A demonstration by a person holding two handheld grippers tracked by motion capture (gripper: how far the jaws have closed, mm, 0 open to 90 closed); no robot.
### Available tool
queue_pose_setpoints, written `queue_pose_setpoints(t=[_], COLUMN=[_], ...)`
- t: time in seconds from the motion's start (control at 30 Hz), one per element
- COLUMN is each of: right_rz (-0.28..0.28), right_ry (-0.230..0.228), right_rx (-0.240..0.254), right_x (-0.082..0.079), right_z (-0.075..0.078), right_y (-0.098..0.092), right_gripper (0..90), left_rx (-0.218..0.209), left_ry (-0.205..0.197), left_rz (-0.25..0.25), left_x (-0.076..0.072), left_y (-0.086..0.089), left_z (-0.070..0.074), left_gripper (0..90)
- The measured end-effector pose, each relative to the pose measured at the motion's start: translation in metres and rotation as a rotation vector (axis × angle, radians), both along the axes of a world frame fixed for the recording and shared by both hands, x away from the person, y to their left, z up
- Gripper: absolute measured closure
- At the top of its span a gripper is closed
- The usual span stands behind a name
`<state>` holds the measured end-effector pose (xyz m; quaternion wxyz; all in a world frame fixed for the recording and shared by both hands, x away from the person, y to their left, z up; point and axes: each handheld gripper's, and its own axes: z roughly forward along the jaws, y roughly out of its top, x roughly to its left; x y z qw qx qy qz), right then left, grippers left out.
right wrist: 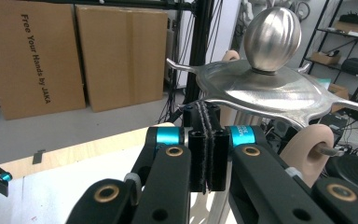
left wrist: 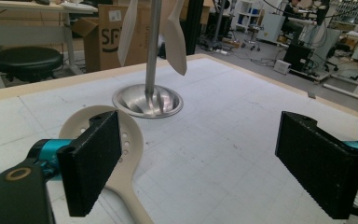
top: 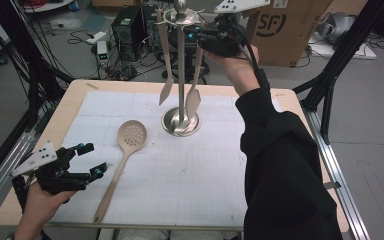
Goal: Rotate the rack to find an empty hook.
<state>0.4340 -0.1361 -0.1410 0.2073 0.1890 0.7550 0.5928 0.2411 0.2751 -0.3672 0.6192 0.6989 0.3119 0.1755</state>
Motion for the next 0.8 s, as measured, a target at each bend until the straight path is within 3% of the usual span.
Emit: queue_pose_setpoints(t=[0.3,0.57,0.8], right_rz=[-0.005,0.023,0.056], right_ry=[-0.003,-0.002,-0.030], right_rx=[-0.002,0.010,0.006], right_x=[-0.001,-0.014,-0.030], right_z=[0.000,-0.009,-0.022], right_y=[-0.001,-0.018,-0.037], right_gripper=[90.0,89.8,68.1], left_rx=[-0.005,0.005,0.006], left_ry=[-0.004,-0.008,-0.004], left_rz=[-0.004,-0.001,-0.009], left_x=[-0.001,0.000,0.003], left_y=[-0.001,-0.001,-0.006], left_z=[0.001,0.001,0.000], left_gripper=[15.1,15.1,15.0])
